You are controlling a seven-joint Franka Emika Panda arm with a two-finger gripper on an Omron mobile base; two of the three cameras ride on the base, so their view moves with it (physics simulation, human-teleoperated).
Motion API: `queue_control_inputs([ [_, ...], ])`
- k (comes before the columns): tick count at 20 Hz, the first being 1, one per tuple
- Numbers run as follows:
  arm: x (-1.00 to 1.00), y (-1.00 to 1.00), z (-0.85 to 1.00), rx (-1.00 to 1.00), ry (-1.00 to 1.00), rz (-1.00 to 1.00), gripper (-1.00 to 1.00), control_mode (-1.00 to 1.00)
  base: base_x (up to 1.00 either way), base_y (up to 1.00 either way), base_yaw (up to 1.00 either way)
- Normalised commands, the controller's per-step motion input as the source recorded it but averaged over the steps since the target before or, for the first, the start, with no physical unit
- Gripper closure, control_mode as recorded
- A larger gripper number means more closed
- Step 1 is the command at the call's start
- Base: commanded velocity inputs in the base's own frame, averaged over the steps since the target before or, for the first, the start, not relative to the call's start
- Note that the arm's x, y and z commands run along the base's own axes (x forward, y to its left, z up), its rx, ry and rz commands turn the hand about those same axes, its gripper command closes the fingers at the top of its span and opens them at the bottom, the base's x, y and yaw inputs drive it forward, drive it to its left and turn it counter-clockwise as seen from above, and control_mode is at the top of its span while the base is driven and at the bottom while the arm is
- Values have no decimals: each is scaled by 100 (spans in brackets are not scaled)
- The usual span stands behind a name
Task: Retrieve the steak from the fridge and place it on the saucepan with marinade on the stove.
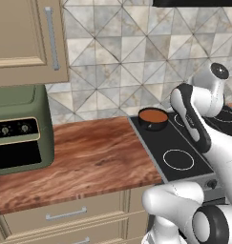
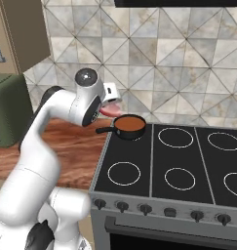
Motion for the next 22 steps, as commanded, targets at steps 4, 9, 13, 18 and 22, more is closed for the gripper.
queue_control_inputs([
  [4,45,-12,-30,0,2,0,100,-100,0,0,0],
  [9,32,-17,-25,0,1,0,100,-100,0,0,0],
  [13,33,-12,-22,0,3,0,100,-100,0,0,0],
  [18,36,-2,-21,0,6,0,100,-100,0,0,0],
  [22,35,0,-17,0,7,0,100,-100,0,0,0],
])
